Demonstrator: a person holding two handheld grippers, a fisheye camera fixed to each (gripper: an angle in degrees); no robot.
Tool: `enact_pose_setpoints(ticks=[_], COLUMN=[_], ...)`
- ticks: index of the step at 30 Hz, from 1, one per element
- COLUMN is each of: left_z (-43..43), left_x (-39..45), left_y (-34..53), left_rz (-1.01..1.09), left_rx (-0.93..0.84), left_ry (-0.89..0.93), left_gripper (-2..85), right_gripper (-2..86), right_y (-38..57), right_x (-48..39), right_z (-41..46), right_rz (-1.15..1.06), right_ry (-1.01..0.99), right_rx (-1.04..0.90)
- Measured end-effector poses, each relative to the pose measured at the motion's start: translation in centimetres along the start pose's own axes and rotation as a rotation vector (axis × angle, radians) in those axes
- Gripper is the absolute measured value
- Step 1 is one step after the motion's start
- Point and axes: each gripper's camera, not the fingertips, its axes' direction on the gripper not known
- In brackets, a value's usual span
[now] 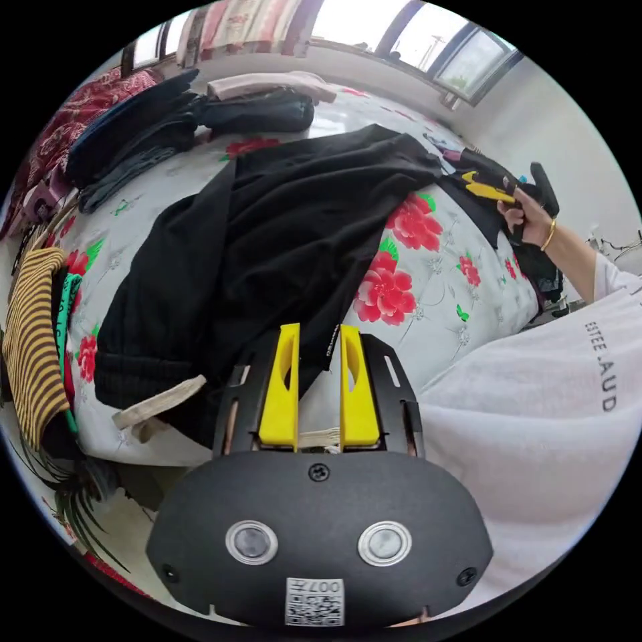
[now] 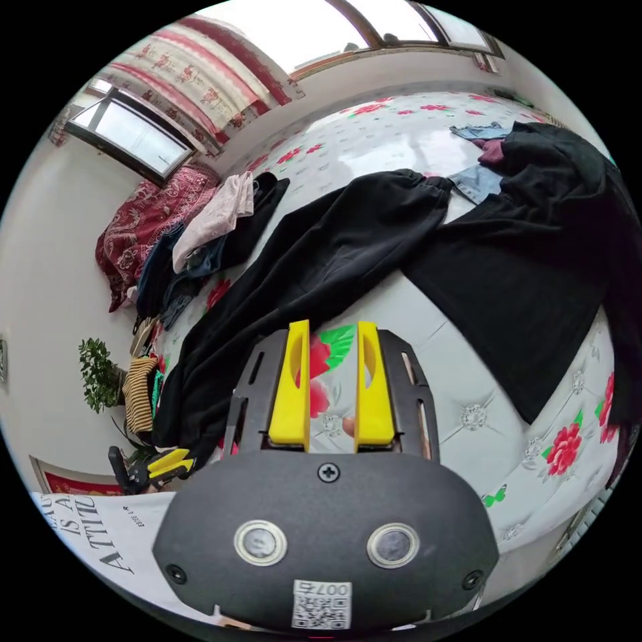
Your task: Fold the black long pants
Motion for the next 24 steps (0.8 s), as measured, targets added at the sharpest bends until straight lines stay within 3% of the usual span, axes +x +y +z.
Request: enact_pose_setpoints(ticks=[2, 4, 8, 12, 18, 24], left_z=[3.0, 2.8, 0.8, -6.0, -10.0, -14.0], left_x=[0.7, 0.9, -0.9, -4.3, -7.5, -14.1], left_y=[-1.9, -3.0, -3.0, 0.3, 1.9, -3.4], left_rz=[0.009, 0.07, 0.039, -0.089, -0.245, -0.363], left_rx=[-0.131, -0.138, -0.192, -0.056, 0.021, 0.228], left_ry=[-0.062, -0.097, 0.023, 0.114, 0.09, 0.097], left_gripper=[7.5, 3.8, 0.2, -0.6, -0.8, -0.8], right_gripper=[8.6, 8.9, 9.4, 8.8, 2.7, 0.0], right_y=[-2.4, -4.0, -7.0, -8.5, -8.7, -9.6], right_x=[2.8, 4.5, 8.4, 11.2, 12.2, 8.9], right_z=[0.7, 1.4, 3.5, 6.1, 9.2, -0.1], right_rz=[0.063, 0.087, 0.157, 0.195, 0.212, 0.091], right_ry=[0.003, 0.025, 0.073, 0.039, -0.073, -0.259], right_rx=[0.008, 0.013, -0.005, -0.046, -0.118, 0.13])
